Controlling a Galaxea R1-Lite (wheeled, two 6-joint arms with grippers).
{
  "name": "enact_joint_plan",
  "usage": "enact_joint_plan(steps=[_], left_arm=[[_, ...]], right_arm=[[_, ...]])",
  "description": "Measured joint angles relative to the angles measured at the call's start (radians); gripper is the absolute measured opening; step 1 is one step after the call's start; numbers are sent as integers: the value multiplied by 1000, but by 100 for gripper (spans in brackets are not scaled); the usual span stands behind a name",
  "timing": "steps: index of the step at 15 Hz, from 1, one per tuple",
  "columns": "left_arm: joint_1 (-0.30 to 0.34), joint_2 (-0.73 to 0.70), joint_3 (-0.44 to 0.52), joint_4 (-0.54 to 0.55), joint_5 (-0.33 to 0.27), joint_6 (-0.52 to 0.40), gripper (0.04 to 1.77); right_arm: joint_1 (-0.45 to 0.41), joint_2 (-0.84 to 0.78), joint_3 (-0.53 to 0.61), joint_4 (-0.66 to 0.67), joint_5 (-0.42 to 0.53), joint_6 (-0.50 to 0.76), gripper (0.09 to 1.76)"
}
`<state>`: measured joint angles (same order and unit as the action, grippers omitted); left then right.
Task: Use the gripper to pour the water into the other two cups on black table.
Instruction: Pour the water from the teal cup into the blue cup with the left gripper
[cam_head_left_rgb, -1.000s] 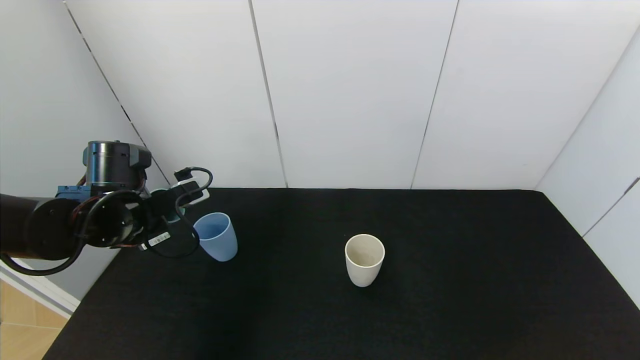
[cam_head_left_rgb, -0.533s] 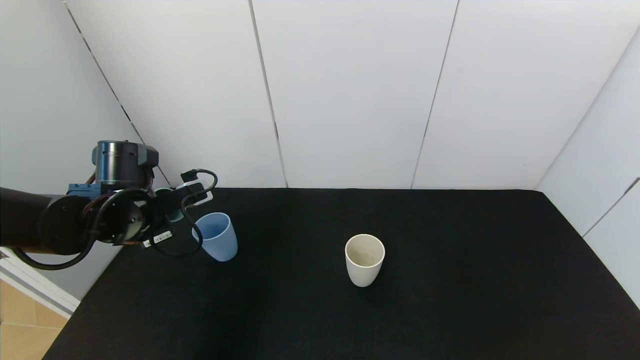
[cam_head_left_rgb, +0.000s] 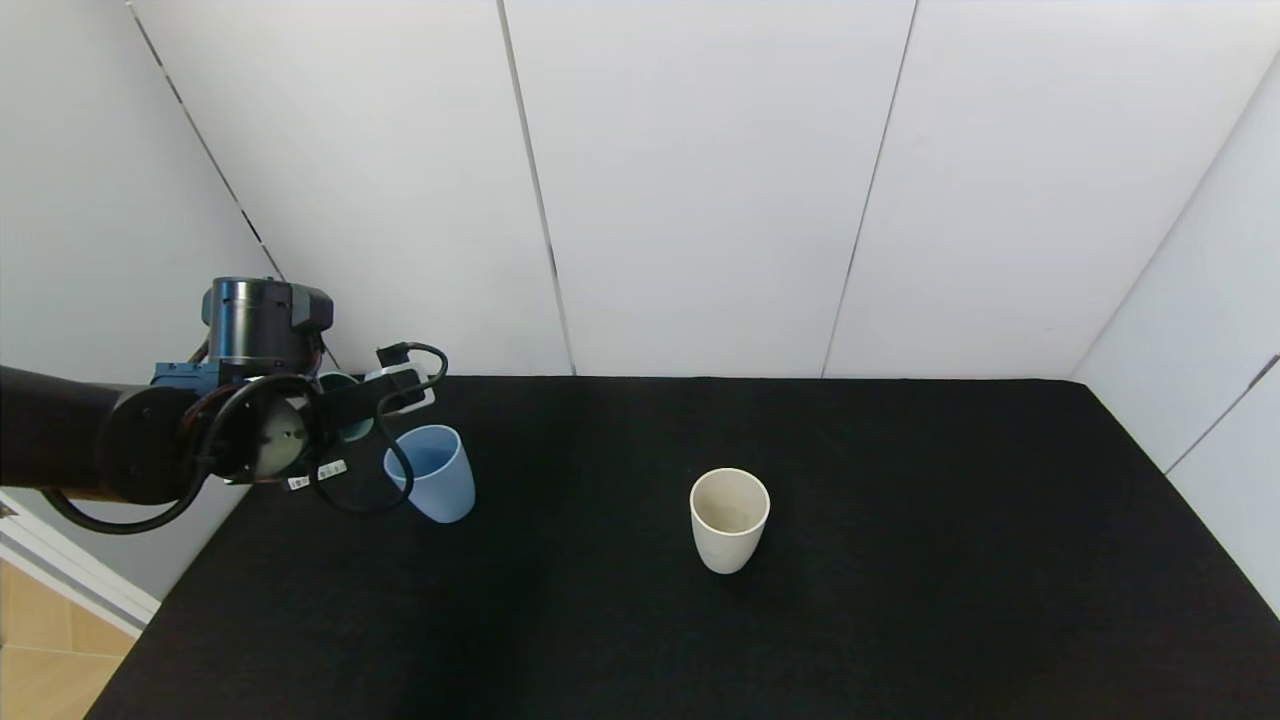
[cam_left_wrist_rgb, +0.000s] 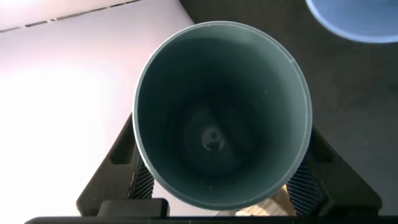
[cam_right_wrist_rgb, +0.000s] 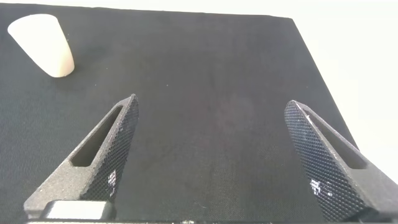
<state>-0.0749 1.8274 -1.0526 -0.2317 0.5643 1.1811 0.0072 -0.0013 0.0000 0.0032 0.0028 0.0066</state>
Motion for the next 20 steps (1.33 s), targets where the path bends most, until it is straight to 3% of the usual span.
enact_joint_plan(steps=[9, 14, 20], left_arm=[[-39, 20, -27, -11, 95, 60, 116], [-40, 41, -27, -87, 99, 145, 116], [-45, 57, -29, -104, 123, 200, 116]], right_arm=[[0, 0, 0, 0, 0, 0, 171], [0, 0, 0, 0, 0, 0, 171], [0, 0, 0, 0, 0, 0, 171]])
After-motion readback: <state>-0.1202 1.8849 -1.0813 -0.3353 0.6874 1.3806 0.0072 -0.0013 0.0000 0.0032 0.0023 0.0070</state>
